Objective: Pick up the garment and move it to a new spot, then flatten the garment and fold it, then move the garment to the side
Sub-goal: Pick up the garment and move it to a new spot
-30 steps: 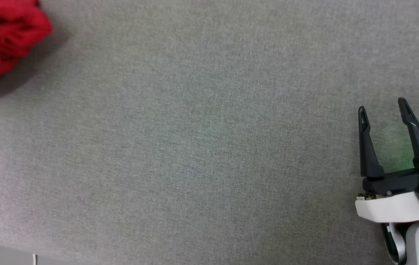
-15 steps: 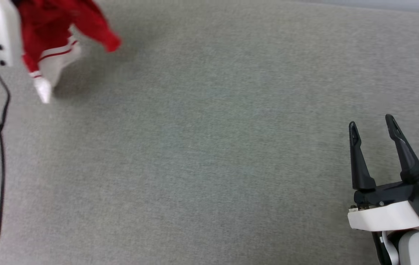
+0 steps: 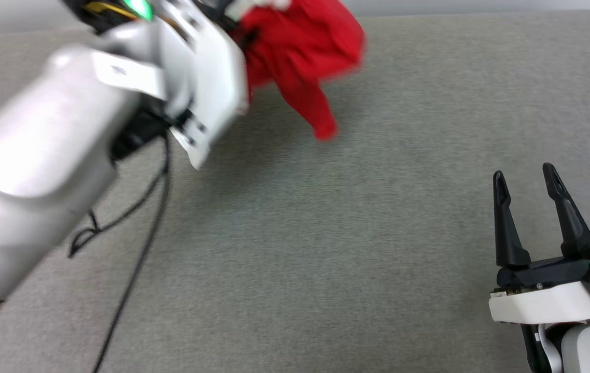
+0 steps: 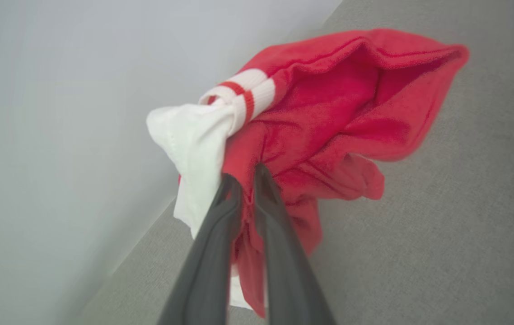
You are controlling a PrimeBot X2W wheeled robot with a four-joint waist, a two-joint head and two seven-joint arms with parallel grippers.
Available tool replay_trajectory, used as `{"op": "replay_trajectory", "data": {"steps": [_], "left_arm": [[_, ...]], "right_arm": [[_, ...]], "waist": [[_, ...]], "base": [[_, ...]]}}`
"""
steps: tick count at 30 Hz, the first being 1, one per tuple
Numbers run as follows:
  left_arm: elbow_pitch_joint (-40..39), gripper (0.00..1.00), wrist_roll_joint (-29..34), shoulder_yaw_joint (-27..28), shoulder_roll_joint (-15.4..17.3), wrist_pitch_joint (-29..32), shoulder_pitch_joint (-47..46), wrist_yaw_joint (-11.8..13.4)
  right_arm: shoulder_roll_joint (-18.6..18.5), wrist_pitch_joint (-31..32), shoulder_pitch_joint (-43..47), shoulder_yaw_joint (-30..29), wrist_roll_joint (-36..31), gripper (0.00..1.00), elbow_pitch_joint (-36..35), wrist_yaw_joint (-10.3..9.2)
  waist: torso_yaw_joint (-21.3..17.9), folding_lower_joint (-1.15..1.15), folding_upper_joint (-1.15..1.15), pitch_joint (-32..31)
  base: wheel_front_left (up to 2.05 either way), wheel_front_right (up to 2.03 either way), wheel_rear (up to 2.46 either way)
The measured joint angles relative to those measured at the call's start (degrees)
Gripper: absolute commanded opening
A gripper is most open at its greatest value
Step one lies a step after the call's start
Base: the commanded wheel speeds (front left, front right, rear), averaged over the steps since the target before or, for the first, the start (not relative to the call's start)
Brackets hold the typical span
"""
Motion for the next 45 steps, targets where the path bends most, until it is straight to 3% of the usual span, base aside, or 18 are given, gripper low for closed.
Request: {"op": "replay_trajectory", "data": {"steps": [9, 17, 24, 25, 26, 30, 32, 39, 45], "left_arm": [[1.1, 0.0, -1.1, -14.1, -8.0, -4.3, 4.0, 0.0], [4.7, 0.0, 1.1, -16.0, -15.9, -1.7, 14.6, 0.0], [5.4, 0.0, 2.6, -16.0, -17.8, -1.4, 19.0, 0.0], [5.9, 0.43, 2.9, -16.0, -18.0, -2.9, 19.0, 0.0], [6.5, 1.0, 3.2, -16.1, -18.1, -4.8, 18.9, 0.0], [9.5, 1.0, 2.9, -14.9, -19.1, -14.5, 18.3, 0.1], [10.9, 1.0, 4.8, -14.2, -19.5, -18.9, 18.2, 1.5], [13.1, 1.0, 5.5, -10.0, -18.5, -31.0, 23.3, 9.2], [12.2, 1.0, 5.0, -4.6, -14.3, -39.7, 28.9, 17.1]], "right_arm": [[0.0, 0.0, 0.0, 0.0, 1.6, 1.0, 0.0, 0.0], [0.0, 0.0, -0.7, 0.5, 2.2, 1.0, 0.1, 0.0], [0.0, 0.0, -0.9, 0.0, 1.9, 1.0, 0.2, 0.0], [0.0, 0.0, -0.8, -0.1, 1.8, 1.0, 0.3, 0.0], [0.0, 0.0, -0.8, -0.1, 1.5, 1.0, 0.4, 0.0], [0.0, 0.0, 0.3, -0.3, 1.1, 1.0, 0.9, 0.0], [0.0, 0.0, 1.3, -0.3, 0.8, 1.0, 1.1, 0.0], [0.1, 0.0, 4.6, -0.3, 0.0, 1.0, 2.0, 0.0], [0.0, 0.0, 6.8, -0.1, -0.5, 1.0, 2.4, 0.0]], "waist": [[-5.2, 0.0, 0.0, 0.5], [-6.4, 0.0, 0.0, 2.0], [-5.8, 0.0, 0.0, 2.0], [-5.5, 0.0, 0.0, 1.8], [-5.2, 0.0, 0.0, 1.5], [-4.0, 0.0, 0.0, -0.4], [-3.3, 0.0, 0.0, -1.7], [-0.9, 0.0, 0.0, -7.3], [1.1, 0.0, 0.0, -11.4]], "base": [[0.0, 0.0, 0.0], [0.0, 0.0, 0.0], [0.0, 0.0, 0.0], [0.0, 0.0, 0.0], [0.0, 0.0, 0.0], [0.0, 0.0, 0.0], [0.0, 0.0, 0.0], [0.0, 0.0, 0.0], [0.0, 0.0, 0.0]]}}
